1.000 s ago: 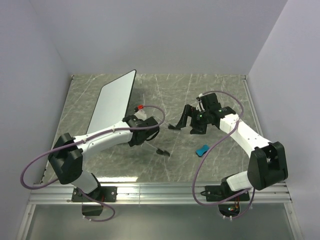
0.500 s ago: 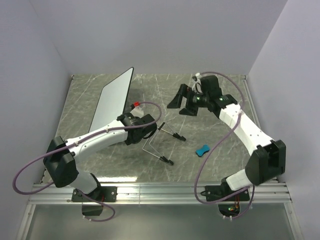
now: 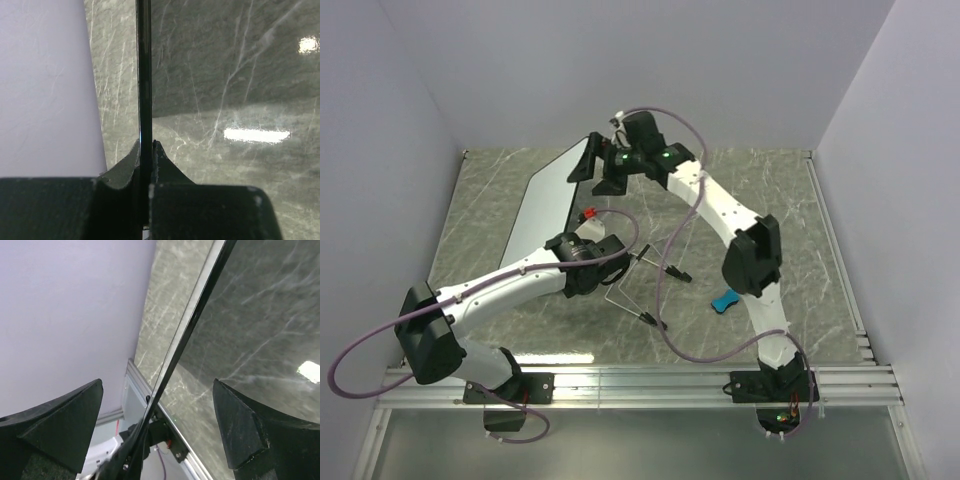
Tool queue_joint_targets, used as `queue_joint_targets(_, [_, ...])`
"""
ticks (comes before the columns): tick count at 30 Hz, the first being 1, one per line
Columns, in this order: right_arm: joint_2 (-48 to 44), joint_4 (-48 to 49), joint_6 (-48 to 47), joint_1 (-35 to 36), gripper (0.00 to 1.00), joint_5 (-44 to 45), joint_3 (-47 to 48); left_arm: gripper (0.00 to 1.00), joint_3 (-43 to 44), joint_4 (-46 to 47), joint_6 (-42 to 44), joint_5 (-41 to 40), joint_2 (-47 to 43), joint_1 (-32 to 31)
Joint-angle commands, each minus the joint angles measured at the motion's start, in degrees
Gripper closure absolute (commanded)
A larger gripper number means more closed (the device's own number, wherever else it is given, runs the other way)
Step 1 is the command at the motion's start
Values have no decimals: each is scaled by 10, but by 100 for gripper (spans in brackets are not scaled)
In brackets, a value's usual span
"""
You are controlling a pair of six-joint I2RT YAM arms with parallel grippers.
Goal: Erase the whiteboard
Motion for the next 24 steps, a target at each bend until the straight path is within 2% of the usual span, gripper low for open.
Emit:
queue_joint_targets(1, [35, -20, 34, 15, 3, -13, 63, 100, 9, 81, -79, 35, -26, -15])
queue_joint_targets(4, [62, -10, 43, 29, 3, -13, 58, 100, 23, 83, -75, 34, -33, -31])
queue_joint_targets(7, [81, -2, 47, 38, 13, -12, 50, 100, 38, 84, -71, 30, -37, -47])
queue_joint_targets(8, [91, 1, 48, 38, 31, -15, 48, 100, 41, 90, -69, 30, -43, -51])
queue_joint_targets(9, [94, 6, 53, 40, 44, -18, 47, 100, 45, 94, -65, 34, -48, -56])
queue_joint_targets(10, [99, 13, 56, 40, 66, -20, 44, 100, 48, 98, -66, 36, -57, -60])
queue_joint_targets(12, [99, 17, 54, 40, 86, -22, 43, 100, 50, 103, -67, 45, -67, -60])
queue_joint_targets(14, [97, 16, 44, 39, 100, -21, 44, 100, 51, 108, -69, 52, -82, -61])
queue_joint_targets(16, [92, 17, 38, 36, 100, -22, 34, 96, 52, 110, -70, 58, -89, -60])
queue_joint_targets(17, [81, 20, 32, 34, 100, -26, 29, 84, 56, 108, -76, 58, -90, -60])
queue_joint_targets(18, [73, 24, 30, 30, 100, -27, 12, 47, 60, 96, -83, 54, -91, -60])
queue_joint_targets(20, [36, 50, 27, 15, 100, -28, -17, 19, 75, 97, -89, 54, -105, -55])
queue_joint_targets(21, [21, 63, 30, 8, 100, -31, -35, 1, 81, 104, -85, 62, -115, -48])
queue_joint_targets(22, [-12, 98, 36, -3, 100, -35, -79, 1, 87, 135, -74, 112, -142, -35])
queue_joint_targets(24, [-47, 144, 61, -38, 100, -48, -152, 1, 78, 201, -22, 197, -178, 45])
